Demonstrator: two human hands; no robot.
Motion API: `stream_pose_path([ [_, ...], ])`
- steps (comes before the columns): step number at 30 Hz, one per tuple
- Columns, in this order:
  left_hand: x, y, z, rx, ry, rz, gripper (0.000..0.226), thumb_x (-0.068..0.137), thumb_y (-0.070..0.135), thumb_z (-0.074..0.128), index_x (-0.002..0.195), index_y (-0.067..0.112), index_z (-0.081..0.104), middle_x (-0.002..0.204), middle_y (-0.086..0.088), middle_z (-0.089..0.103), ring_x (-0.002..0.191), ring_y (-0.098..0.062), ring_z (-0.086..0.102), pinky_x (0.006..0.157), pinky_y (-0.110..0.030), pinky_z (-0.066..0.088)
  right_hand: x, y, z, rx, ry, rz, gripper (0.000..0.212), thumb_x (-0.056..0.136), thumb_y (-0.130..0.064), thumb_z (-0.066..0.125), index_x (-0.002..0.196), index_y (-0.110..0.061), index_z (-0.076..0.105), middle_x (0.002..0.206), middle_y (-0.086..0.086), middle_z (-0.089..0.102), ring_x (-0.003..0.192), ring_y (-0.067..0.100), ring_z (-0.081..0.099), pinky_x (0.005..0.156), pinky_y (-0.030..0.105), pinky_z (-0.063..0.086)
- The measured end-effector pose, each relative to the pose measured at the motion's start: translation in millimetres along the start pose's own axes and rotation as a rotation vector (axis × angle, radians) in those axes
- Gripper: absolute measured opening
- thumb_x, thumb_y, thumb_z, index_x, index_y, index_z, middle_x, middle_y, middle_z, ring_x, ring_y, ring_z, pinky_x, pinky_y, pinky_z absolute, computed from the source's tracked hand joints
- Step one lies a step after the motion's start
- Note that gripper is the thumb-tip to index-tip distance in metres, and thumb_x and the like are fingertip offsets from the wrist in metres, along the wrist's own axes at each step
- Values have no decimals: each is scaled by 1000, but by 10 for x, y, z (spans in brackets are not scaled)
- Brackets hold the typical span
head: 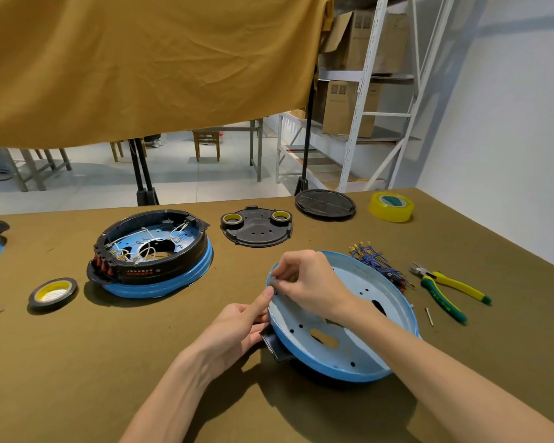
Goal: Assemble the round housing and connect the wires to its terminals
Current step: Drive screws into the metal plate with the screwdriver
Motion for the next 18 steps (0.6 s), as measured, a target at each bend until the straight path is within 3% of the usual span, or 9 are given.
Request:
stream_pose_path([
  [3,-38,16,-6,-39,-2,2,67,77,38,87,124,-4,66,115,-19,75,111,-27,73,93,-36,58,-114,-16,-32,44,22,-55,6,86,-2,78,86,-8,76,81,1,76,74,8,72,71,24,59],
  [6,-83,78,-54,-2,3,31,66,70,43,82,122,6,67,110,-14,77,111,-28,72,95,-38,55,-63,26,-208,113,127,13,10,86,-2,78,85,-11,74,77,1,75,65,5,68,65,23,55],
  [10,-136,198,-137,110,3,-36,67,73,62,78,117,12,68,104,-16,74,87,-24,77,67,-32,61,24,48,-400,13,102,39,7,86,-5,77,90,-11,75,80,-1,75,72,9,72,72,29,61],
  [14,-107,310,-141,289,-41,-122,88,57,76,75,123,18,69,115,-13,76,108,-32,72,87,-40,58,-34,38,-307,-12,-68,45,10,87,-7,77,91,-16,75,82,-3,76,74,8,72,71,28,62],
  [18,-70,433,-132,381,-48,-213,88,63,80,74,124,17,67,112,-8,78,107,-27,72,91,-39,58,-95,55,-230,-1,-34,23,9,86,-8,79,88,-15,74,80,-3,76,72,8,72,70,28,62],
])
Point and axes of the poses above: each hand's wrist, its own x-axis towards the middle knuckle, its own z-axis out of the palm, y = z × x, the point moved 2 cm from there along x, towards the middle knuckle
